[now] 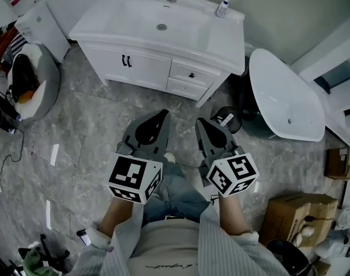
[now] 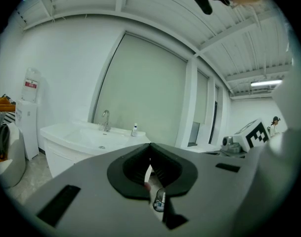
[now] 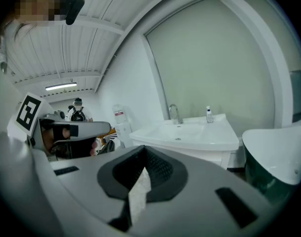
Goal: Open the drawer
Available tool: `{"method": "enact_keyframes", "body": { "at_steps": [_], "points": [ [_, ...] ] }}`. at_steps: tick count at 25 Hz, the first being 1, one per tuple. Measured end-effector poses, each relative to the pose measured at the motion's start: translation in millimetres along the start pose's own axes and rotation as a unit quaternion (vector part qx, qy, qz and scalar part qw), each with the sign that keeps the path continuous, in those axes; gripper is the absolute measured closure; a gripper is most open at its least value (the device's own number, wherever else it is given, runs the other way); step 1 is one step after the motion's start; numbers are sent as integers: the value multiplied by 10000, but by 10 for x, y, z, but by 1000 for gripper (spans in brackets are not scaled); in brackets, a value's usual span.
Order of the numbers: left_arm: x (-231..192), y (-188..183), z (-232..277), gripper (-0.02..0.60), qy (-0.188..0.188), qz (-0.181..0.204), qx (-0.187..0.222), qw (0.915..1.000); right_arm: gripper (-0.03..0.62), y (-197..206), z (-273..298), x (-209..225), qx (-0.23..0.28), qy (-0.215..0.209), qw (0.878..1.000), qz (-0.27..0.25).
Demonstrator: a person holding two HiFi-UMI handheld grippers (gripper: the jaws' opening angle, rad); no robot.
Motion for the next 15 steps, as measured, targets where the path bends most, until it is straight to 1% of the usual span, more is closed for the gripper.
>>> {"method": "enact_keyframes", "body": {
  "at_steps": [7,11,15],
  "points": [
    [-43,-182,629,566,-94,74,101,9999,585,-185,333,579,11,-95,9999,-48],
    [-78,-244,904,566,-155,108,110,9998,585,-262,494,812,34,-151,9999,-35],
    [-87,-264,1064,566,-157,147,118,9997,585,-264,587,939,27,-209,9998,8]
  ]
}}
Point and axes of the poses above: the fingertips, and each gripper's own axes: z forward along the fingers, x to its right, y out of its underside, the point moved 5 cm from there along -z, backward along the fingers, and after that the axes turned 7 degrees about -z, right-handed, at the moved point
